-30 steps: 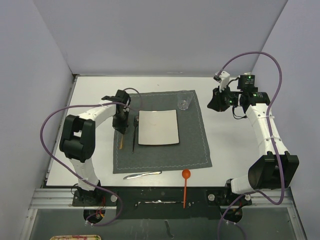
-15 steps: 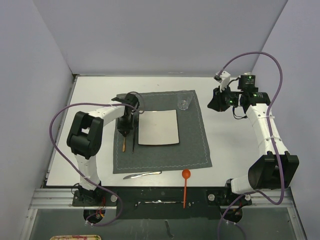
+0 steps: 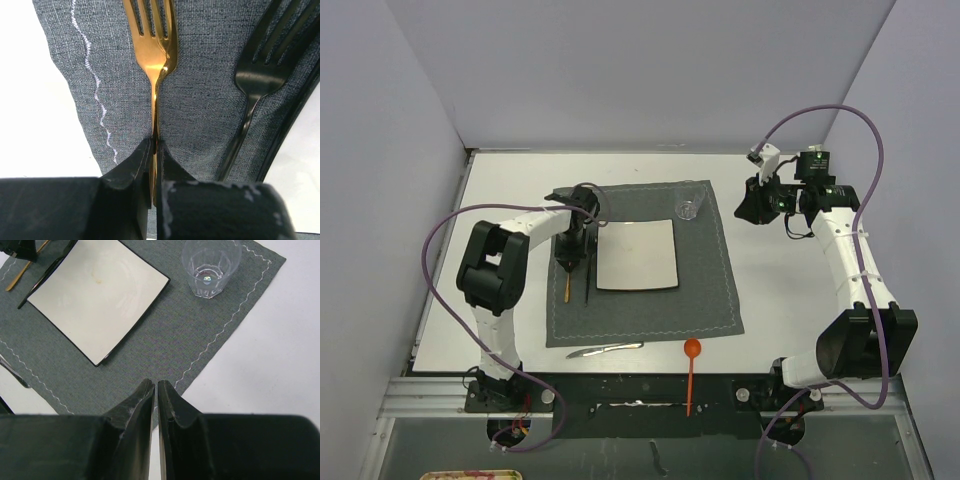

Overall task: Set the dinner table for one person
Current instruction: Adjust the fork on the napkin.

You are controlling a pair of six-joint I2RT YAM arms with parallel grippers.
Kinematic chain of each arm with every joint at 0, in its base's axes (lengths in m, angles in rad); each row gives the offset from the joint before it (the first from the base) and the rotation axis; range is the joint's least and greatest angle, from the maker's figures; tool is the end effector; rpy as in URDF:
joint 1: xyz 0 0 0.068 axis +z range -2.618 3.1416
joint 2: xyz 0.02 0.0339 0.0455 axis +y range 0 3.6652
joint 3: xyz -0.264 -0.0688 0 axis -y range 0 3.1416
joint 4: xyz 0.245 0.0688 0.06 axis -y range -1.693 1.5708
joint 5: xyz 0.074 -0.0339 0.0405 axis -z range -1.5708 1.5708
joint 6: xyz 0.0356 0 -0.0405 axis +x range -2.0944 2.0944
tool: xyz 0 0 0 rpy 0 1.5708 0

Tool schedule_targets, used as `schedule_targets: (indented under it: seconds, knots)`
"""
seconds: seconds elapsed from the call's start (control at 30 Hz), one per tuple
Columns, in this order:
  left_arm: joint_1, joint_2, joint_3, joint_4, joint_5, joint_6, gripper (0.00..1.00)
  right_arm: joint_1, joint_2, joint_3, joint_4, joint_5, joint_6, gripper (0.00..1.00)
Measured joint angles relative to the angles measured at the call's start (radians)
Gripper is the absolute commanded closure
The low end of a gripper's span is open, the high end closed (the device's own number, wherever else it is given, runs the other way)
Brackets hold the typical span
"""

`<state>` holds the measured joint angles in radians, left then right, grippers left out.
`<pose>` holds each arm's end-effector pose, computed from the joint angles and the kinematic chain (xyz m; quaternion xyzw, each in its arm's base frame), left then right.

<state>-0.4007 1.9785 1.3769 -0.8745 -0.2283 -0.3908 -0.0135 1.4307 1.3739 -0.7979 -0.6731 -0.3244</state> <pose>0.3447 -0.1373 0.1585 -0.0005 0.9924 0.0869 0.0872 0.2983 0.0182 0.3441 -0.2512 0.8555 0.2493 0.3781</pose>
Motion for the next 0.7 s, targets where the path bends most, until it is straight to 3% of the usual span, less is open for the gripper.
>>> schedule_targets:
  seconds: [0.7]
  knots:
    - [0.003, 0.019, 0.053, -0.03, 0.024, 0.006, 0.97, -0.001, 0.0, 0.0, 0.0, 0.0, 0.0, 0.89]
